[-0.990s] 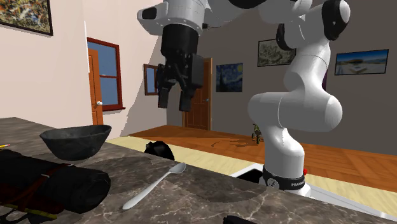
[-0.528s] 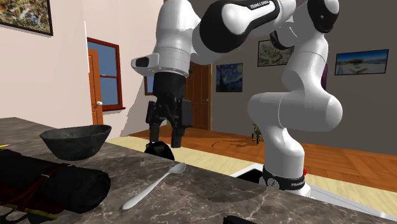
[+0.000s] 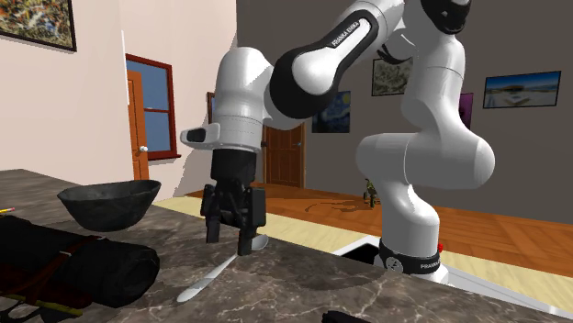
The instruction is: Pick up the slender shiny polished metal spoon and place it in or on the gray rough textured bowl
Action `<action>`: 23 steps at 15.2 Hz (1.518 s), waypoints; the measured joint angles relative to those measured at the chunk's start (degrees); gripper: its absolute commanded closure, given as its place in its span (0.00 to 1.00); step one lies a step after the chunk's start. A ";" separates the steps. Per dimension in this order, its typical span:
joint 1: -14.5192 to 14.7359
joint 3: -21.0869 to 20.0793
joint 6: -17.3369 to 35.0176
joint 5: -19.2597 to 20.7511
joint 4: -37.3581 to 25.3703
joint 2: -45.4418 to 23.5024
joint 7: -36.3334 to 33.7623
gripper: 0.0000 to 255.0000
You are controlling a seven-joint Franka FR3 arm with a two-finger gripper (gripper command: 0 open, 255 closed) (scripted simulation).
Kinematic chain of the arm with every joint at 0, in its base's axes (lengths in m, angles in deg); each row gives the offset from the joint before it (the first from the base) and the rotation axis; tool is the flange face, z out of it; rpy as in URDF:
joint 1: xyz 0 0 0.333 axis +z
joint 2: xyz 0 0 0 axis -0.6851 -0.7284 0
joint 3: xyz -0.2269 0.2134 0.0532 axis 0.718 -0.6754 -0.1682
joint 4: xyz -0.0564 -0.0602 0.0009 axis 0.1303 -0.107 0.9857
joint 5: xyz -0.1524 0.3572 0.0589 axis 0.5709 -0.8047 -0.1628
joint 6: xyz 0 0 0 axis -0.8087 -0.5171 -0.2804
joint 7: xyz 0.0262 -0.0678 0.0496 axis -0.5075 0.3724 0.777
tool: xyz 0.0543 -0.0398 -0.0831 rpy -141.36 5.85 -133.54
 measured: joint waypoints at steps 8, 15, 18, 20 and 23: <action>1.58 1.34 3.88 -1.26 0.98 -2.88 1.12 0.00; 1.59 1.35 3.89 -1.27 0.98 -2.89 1.13 1.00; 1.59 1.35 3.89 -1.27 0.98 -2.89 1.13 1.00; 1.59 1.35 3.89 -1.27 0.98 -2.89 1.13 1.00; 1.15 0.69 2.59 -0.87 0.61 -1.92 0.50 1.00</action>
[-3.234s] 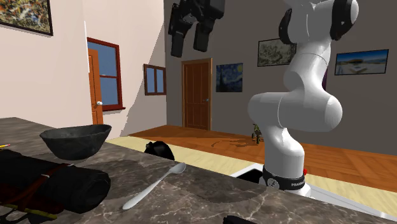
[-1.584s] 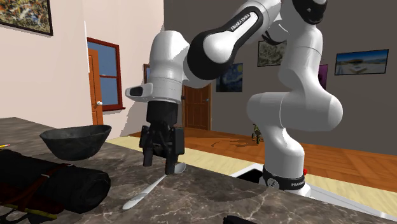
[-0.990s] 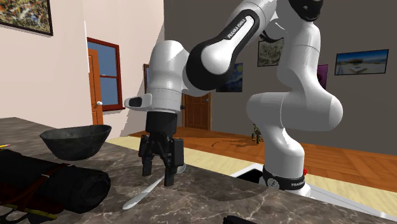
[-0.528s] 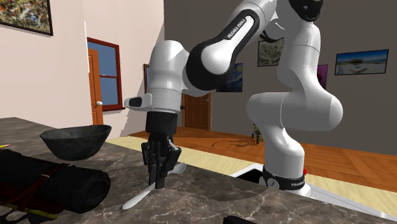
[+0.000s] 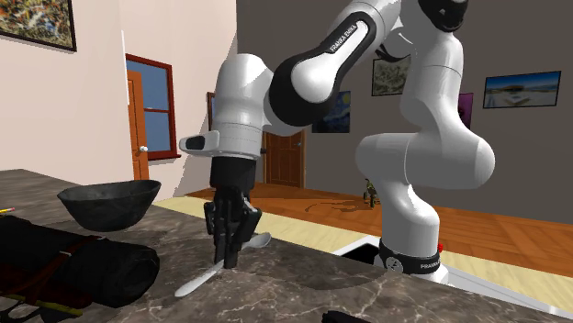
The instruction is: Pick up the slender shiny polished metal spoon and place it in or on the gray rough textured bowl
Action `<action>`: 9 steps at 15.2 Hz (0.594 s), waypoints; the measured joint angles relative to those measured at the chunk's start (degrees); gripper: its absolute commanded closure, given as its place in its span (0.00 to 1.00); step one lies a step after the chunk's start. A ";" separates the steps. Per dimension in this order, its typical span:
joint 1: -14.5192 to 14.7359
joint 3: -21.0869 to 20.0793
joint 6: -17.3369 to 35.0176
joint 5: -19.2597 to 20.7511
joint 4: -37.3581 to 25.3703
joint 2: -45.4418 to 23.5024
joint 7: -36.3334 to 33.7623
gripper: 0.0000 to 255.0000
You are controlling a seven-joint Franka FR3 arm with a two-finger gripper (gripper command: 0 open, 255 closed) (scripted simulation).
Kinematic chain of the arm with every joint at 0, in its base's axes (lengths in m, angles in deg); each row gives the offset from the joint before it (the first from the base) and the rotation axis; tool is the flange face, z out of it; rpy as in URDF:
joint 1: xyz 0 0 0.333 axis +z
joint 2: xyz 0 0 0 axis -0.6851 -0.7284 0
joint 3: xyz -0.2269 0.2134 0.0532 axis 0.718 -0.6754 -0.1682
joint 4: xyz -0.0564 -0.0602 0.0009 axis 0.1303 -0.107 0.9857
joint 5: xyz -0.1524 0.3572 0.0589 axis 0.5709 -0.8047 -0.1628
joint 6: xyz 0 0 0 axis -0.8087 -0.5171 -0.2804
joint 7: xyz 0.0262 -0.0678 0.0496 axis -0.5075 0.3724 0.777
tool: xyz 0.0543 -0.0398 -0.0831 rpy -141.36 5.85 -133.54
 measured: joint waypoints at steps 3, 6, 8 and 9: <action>-0.75 -1.00 -2.63 0.61 -0.94 1.74 -0.91 1.00; -1.61 -2.02 -5.63 1.25 -1.95 3.78 -1.76 1.00; -1.93 -2.71 -7.51 1.47 -2.75 4.88 -2.36 1.00; -2.01 -3.02 -8.52 1.50 -3.35 5.31 -2.61 1.00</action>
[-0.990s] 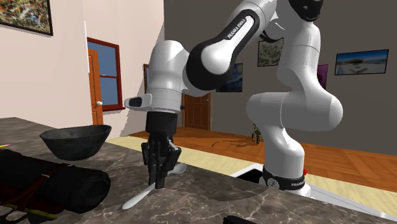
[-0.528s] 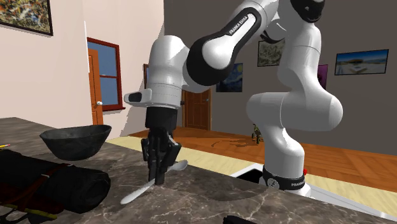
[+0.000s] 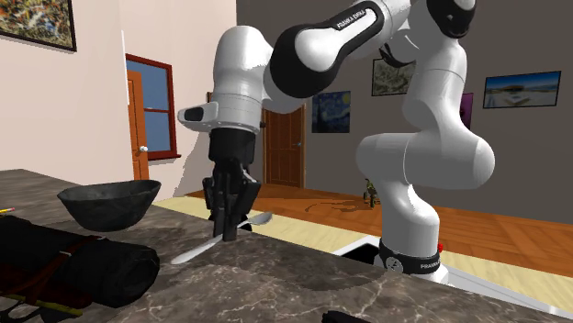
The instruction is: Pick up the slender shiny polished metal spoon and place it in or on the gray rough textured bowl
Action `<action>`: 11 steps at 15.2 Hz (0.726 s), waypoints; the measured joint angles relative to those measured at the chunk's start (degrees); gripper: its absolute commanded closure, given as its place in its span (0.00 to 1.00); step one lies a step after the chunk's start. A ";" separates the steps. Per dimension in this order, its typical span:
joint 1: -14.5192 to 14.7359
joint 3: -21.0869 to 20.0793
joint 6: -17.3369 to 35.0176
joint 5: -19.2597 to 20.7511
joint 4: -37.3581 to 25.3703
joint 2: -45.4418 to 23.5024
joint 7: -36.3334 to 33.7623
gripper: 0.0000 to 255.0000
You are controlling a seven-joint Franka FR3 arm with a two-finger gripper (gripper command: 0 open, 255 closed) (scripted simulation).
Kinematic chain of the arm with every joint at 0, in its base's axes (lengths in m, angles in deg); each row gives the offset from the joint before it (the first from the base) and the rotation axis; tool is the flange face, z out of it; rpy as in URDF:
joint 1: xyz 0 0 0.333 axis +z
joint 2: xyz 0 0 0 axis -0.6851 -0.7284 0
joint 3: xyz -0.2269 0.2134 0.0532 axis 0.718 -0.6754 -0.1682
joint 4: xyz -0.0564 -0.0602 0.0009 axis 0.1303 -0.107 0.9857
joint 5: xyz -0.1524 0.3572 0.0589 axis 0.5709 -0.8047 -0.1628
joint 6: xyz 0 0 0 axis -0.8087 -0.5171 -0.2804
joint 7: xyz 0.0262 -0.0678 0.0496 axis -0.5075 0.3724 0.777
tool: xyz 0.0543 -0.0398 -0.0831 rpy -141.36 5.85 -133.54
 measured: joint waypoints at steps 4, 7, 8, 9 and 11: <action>-0.45 -1.23 -3.72 0.21 -1.82 1.96 -1.01 1.00; -0.66 -2.06 -6.48 0.26 -3.40 3.18 -1.67 1.00; -0.78 -2.37 -7.65 0.29 -4.04 3.73 -1.89 1.00; -0.73 -2.61 -8.27 0.22 -4.51 3.91 -2.10 1.00; -0.72 -3.08 -9.87 0.13 -5.63 4.40 -2.48 1.00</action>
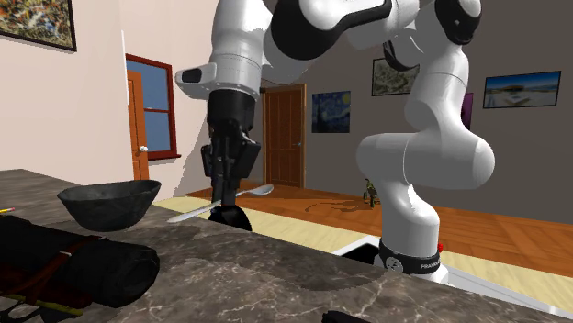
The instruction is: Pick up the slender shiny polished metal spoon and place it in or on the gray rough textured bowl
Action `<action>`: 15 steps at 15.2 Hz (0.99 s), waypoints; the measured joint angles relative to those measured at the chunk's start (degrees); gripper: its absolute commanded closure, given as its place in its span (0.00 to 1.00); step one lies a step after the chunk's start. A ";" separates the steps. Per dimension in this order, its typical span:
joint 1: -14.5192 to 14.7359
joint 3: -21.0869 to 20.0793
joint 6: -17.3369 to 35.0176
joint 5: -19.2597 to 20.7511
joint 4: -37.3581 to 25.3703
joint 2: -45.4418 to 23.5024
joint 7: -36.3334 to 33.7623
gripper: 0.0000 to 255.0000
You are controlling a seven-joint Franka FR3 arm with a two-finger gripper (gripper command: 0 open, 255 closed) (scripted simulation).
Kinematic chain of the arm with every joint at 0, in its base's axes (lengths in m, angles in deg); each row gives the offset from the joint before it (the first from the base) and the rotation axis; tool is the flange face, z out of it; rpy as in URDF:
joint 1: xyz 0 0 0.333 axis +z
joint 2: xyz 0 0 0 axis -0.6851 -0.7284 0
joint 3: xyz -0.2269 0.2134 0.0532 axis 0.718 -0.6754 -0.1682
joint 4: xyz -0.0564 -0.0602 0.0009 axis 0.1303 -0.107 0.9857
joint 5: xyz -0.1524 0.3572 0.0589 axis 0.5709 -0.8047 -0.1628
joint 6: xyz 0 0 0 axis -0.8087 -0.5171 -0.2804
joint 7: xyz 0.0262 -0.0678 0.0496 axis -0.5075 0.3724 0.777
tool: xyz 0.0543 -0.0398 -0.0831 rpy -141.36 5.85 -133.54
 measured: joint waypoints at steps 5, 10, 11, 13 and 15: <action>-0.16 -0.91 -4.35 -0.10 -3.08 1.32 -0.59 1.00; -0.01 -2.03 -8.48 -0.44 -6.39 2.20 -1.47 1.00; 0.03 -2.17 -9.00 -0.50 -6.85 2.27 -1.58 1.00; 0.45 -0.48 -9.01 -0.65 -9.23 -0.11 0.04 1.00; 0.95 2.09 -9.28 -0.93 -12.52 -3.24 2.60 1.00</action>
